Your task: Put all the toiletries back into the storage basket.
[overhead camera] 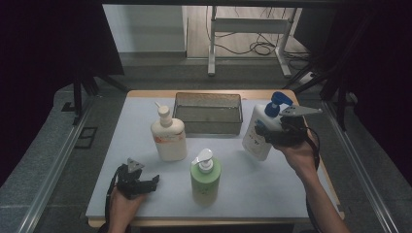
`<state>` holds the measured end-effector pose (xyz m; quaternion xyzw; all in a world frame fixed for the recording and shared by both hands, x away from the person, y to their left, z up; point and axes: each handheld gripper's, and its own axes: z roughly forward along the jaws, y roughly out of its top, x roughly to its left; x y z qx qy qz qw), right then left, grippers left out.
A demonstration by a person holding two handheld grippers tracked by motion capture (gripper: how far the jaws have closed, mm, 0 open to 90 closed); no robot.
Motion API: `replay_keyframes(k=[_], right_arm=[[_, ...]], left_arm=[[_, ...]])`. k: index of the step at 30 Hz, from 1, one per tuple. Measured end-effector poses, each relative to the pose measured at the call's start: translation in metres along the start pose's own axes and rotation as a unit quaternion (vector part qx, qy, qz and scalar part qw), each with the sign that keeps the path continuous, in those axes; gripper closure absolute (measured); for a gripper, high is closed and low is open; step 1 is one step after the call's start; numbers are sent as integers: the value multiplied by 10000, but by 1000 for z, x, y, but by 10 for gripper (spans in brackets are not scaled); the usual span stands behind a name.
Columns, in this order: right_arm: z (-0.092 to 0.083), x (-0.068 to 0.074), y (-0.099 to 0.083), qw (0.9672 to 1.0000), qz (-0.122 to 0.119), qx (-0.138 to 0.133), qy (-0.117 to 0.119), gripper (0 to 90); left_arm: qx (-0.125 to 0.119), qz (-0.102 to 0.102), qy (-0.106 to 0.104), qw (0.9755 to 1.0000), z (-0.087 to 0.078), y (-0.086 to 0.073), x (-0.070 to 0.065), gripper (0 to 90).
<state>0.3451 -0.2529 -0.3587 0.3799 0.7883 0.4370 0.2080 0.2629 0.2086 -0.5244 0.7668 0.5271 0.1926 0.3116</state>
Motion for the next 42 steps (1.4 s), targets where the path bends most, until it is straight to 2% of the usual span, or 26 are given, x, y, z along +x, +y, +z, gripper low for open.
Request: replay_keyframes(k=[13, 28, 42], right_arm=[[7, 12, 24, 9998, -195, -66, 30, 378], [27, 24, 47, 9996, -254, -94, 88, 378], [50, 40, 75, 9992, -345, -143, 107, 378]], left_arm=[[-2, 0, 2, 10000, 0, 0, 0, 120], [-6, 0, 6, 10000, 0, 0, 0, 120], [-7, -6, -6, 10000, 0, 0, 0, 120]])
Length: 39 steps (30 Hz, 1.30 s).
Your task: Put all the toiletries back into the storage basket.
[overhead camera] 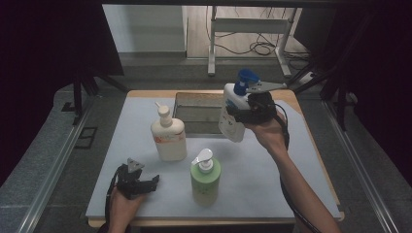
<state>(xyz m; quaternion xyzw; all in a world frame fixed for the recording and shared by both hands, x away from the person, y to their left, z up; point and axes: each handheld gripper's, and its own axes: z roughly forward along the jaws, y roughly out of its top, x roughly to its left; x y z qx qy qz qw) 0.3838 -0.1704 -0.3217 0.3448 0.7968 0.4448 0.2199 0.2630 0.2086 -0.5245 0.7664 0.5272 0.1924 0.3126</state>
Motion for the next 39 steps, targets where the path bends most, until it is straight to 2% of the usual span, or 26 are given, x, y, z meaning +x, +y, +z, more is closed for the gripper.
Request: replay_keyframes(k=[12, 16, 23, 39], right_arm=[[31, 13, 20, 9999, -53, -66, 70, 379], [40, 16, 25, 10000, -59, -68, 30, 379], [53, 16, 32, 10000, 18, -68, 29, 379], [80, 22, 54, 10000, -34, -54, -44, 379]], left_arm=[[-3, 0, 5, 10000, 0, 0, 0, 120], [-7, 2, 10, 10000, 0, 0, 0, 120], [-8, 0, 5, 10000, 0, 0, 0, 120], [-7, -2, 13, 10000, 0, 0, 0, 120]])
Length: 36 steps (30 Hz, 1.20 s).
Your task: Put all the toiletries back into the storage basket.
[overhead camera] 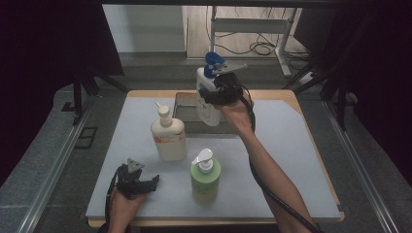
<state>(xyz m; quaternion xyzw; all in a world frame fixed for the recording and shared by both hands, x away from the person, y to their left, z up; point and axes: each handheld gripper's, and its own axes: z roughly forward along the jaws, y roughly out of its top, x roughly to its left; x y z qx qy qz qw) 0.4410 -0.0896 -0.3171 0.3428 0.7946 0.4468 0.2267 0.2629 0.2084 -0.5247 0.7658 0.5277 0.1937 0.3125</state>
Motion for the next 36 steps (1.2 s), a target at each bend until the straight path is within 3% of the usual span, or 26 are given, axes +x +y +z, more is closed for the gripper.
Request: replay_keyframes(k=[19, 36], right_arm=[[31, 0, 19, 10000, -13, -44, -79, 379], [58, 0, 17, 9998, -84, 10, -190, 379]], left_arm=[[6, -4, -15, 10000, 0, 0, 0, 120], [4, -1, -8, 10000, 0, 0, 0, 120]])
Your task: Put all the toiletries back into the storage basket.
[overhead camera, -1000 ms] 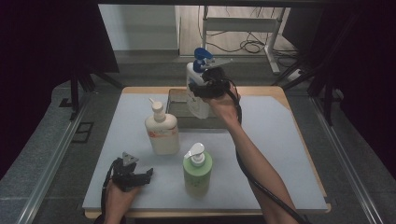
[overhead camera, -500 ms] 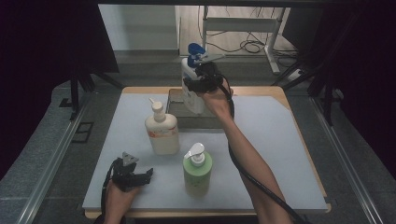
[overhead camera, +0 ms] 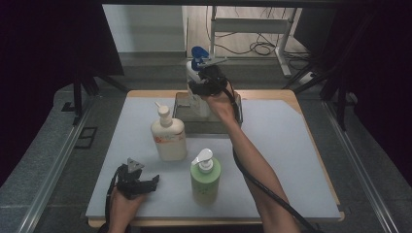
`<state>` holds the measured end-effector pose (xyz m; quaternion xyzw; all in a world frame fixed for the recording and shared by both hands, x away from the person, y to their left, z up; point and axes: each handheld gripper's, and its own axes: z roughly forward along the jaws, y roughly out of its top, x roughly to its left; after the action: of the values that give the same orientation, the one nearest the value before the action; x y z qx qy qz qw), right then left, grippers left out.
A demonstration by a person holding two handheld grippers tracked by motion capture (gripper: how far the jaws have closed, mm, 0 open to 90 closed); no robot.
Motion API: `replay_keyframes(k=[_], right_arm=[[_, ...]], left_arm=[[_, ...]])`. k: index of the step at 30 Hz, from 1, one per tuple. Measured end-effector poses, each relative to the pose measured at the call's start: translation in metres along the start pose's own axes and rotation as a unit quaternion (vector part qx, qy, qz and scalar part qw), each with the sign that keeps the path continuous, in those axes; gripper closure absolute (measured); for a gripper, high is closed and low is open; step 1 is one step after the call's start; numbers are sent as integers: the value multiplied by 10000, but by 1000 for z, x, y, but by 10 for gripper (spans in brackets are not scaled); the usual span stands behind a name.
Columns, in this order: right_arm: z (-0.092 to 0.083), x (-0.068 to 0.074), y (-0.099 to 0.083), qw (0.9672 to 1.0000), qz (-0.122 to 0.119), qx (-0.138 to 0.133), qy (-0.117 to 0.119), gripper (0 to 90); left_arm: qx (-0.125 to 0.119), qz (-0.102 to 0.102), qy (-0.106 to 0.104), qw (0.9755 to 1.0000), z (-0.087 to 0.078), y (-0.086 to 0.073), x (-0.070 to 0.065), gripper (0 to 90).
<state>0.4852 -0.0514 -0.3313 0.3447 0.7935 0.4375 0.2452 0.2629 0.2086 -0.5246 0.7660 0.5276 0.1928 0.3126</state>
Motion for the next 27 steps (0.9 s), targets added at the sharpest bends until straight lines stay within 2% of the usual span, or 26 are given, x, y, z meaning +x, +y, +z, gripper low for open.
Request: replay_keyframes(k=[12, 27], right_arm=[[14, 5, -13, 9999, 18, 137, 62, 379], [27, 3, -33, 9986, 364, 382, 72, 378]], left_arm=[[-4, -1, 0, 10000, 0, 0, 0, 120], [7, -5, 0, 10000, 0, 0, 0, 120]])
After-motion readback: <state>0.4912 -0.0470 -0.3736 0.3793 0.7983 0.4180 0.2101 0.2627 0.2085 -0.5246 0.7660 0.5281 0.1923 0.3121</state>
